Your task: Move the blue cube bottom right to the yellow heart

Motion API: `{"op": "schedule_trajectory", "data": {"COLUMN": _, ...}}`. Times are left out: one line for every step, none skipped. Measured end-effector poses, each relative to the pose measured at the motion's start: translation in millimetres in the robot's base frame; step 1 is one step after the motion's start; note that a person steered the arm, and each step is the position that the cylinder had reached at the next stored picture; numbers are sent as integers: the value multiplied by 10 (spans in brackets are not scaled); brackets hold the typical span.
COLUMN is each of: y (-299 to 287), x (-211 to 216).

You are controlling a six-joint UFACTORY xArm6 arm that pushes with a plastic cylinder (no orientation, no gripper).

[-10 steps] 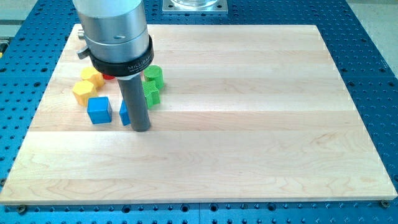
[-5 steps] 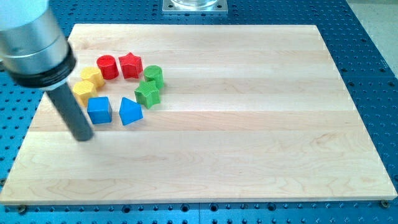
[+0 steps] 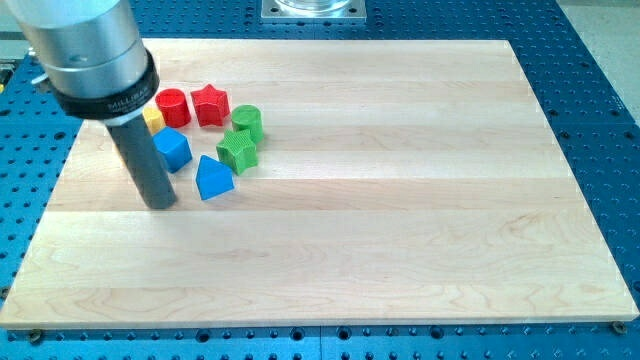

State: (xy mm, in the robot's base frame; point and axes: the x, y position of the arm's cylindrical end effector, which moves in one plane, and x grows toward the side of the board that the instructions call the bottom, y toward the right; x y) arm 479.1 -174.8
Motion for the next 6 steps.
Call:
{"op": "schedule_trajectory", "data": {"y": 22, "x": -217}}
{"op": "schedule_trajectory", "data": {"y": 48, "x": -384}}
{"op": "schedule_trajectory", "data": {"y": 334, "x": -221}}
{"op": "schedule_trajectory", "data": {"y": -569, "x": 127}}
{"op": "schedule_trajectory", "data": {"y": -749, "x": 3}}
{"op": "schedule_trajectory", "data": {"y": -711, "x": -473}}
